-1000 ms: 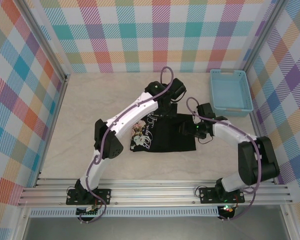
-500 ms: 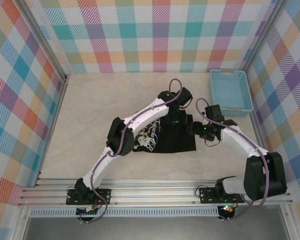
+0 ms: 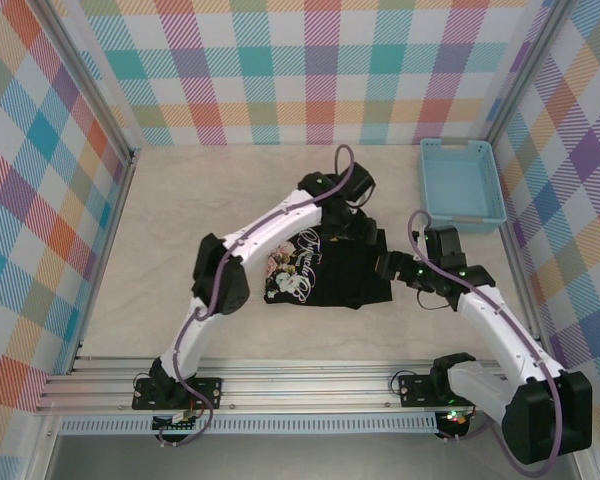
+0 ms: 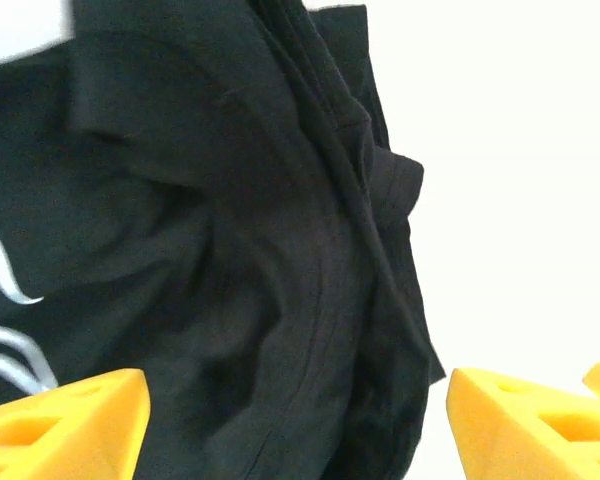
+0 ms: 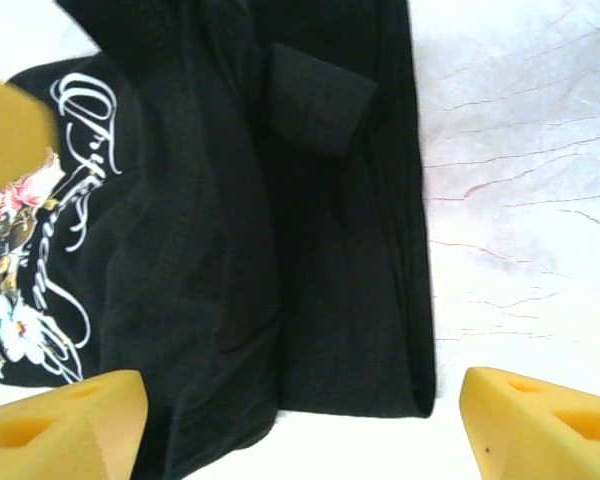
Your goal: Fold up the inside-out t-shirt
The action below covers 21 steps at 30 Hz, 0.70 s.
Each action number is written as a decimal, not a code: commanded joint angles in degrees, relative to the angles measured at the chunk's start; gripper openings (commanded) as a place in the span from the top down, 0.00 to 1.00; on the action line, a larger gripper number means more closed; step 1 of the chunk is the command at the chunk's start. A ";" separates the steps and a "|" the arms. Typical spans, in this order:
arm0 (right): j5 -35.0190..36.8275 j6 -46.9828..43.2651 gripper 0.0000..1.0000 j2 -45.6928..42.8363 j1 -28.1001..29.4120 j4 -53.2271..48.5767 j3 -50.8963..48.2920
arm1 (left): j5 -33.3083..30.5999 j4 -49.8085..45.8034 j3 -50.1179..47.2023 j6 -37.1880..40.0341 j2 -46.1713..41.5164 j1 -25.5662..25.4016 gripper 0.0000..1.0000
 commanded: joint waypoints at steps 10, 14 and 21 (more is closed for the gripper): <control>14.98 3.56 0.07 13.10 18.09 0.92 4.65 | -3.93 11.24 -35.14 -1.16 -23.70 10.45 0.22; 18.93 4.69 0.05 18.78 20.96 0.26 6.63 | -1.87 14.31 -39.94 -1.97 -22.53 10.47 0.23; 21.59 2.00 0.23 21.43 12.46 -2.68 6.76 | 0.72 17.76 -43.45 -1.52 -18.14 9.93 0.25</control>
